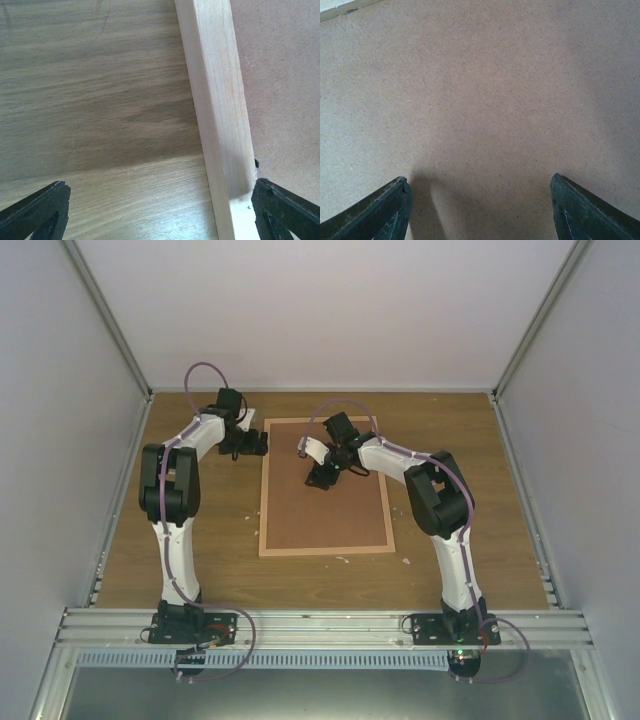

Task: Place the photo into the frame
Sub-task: Install the photo frame at the center of the board.

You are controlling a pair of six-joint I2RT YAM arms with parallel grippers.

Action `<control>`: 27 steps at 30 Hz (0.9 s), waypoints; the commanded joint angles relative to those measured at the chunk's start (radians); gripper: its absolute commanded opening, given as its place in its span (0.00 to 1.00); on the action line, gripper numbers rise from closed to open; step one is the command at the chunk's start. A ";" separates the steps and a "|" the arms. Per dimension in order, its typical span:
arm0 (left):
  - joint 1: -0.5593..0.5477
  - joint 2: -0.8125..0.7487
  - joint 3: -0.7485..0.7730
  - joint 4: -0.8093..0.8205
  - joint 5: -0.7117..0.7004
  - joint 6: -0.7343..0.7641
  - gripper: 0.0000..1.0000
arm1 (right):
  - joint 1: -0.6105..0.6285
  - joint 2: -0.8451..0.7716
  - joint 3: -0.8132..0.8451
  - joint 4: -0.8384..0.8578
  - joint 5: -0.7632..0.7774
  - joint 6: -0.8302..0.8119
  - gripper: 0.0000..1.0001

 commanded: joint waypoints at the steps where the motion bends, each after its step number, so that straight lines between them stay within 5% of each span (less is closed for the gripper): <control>1: 0.003 0.029 0.030 0.006 -0.012 -0.007 0.99 | -0.009 0.056 -0.033 -0.022 0.086 -0.020 0.76; 27: -0.011 0.107 0.057 -0.004 0.001 -0.003 0.99 | -0.009 0.060 -0.036 -0.019 0.089 -0.020 0.75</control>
